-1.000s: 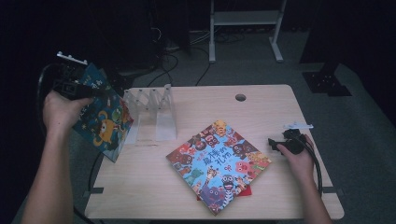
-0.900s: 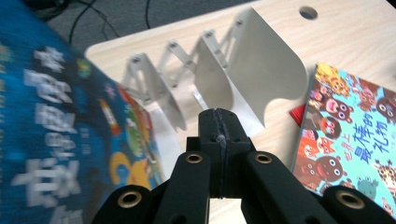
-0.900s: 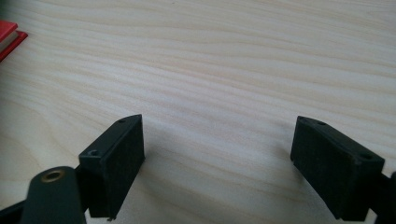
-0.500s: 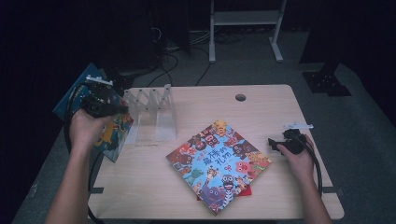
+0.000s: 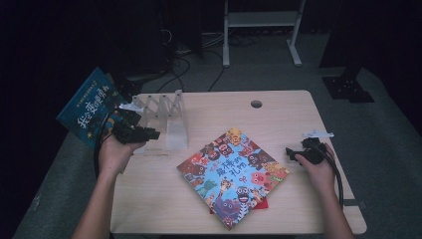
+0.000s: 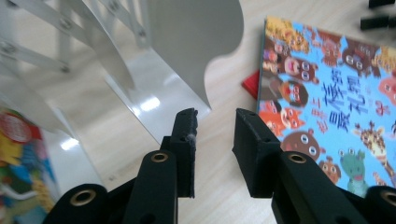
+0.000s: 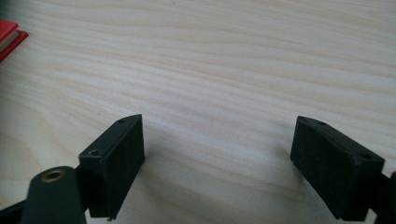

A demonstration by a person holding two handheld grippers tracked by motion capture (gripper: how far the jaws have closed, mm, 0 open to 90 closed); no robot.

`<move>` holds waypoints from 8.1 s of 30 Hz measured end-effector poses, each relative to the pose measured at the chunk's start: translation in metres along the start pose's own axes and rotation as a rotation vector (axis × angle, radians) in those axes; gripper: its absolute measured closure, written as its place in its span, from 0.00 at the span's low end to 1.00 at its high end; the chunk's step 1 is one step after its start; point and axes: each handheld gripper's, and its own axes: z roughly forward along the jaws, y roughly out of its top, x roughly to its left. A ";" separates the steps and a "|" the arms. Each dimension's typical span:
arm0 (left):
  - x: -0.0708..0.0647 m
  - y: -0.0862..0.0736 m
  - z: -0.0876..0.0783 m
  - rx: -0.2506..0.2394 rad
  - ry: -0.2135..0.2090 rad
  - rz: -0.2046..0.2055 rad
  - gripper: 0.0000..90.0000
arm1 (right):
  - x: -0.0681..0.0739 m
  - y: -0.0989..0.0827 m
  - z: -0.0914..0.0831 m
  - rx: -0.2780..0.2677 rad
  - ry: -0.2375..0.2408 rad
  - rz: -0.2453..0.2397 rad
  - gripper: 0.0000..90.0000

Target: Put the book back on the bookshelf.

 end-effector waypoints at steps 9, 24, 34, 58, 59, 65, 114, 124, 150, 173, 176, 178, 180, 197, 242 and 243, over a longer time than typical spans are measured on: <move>-0.008 -0.026 0.037 0.039 -0.051 0.045 0.53 | 0.000 0.000 0.000 0.000 0.000 -0.002 0.19; -0.017 -0.051 0.077 0.091 -0.135 0.060 0.23 | 0.008 0.000 -0.017 0.002 0.060 -0.032 0.45; -0.021 -0.054 0.076 0.102 -0.182 0.113 0.42 | 0.023 -0.017 -0.050 0.030 0.140 -0.076 0.55; -0.033 -0.057 0.096 0.176 -0.284 0.077 0.57 | 0.032 -0.038 -0.073 0.012 0.308 -0.112 0.65; -0.033 -0.058 0.095 0.177 -0.288 0.077 0.57 | 0.032 -0.038 -0.072 0.013 0.315 -0.113 0.65; -0.036 -0.060 0.095 0.184 -0.297 0.082 0.54 | 0.038 -0.032 -0.065 0.020 0.352 -0.138 0.65; -0.026 -0.064 0.097 0.191 -0.293 0.059 0.31 | 0.080 -0.021 -0.067 -0.006 0.449 -0.248 0.79; -0.020 -0.051 0.108 0.160 -0.273 0.055 0.21 | 0.112 -0.036 -0.076 0.046 0.537 -0.273 0.93; -0.006 -0.032 0.143 0.157 -0.340 0.050 0.11 | 0.149 -0.025 -0.071 0.060 0.594 -0.358 0.98; -0.002 -0.029 0.151 0.196 -0.411 -0.007 0.10 | 0.158 -0.014 -0.061 0.072 0.593 -0.379 0.99; 0.004 -0.030 0.147 0.189 -0.443 -0.064 0.13 | 0.157 -0.014 -0.060 0.070 0.594 -0.368 0.99; 0.005 -0.030 0.146 0.178 -0.457 -0.075 0.13 | 0.157 -0.014 -0.059 0.069 0.596 -0.364 0.99; 0.004 -0.028 0.143 0.175 -0.445 -0.063 0.14 | 0.157 -0.013 -0.059 0.073 0.596 -0.363 0.99; -0.003 0.002 0.102 0.148 -0.432 -0.015 0.19 | 0.160 -0.011 -0.055 0.065 0.592 -0.365 0.99; -0.043 0.099 0.032 0.259 -0.402 0.090 0.75 | 0.191 0.009 -0.025 -0.016 0.603 -0.455 0.99; -0.043 0.101 0.031 0.265 -0.408 0.087 0.76 | 0.191 0.009 -0.025 -0.016 0.604 -0.454 0.99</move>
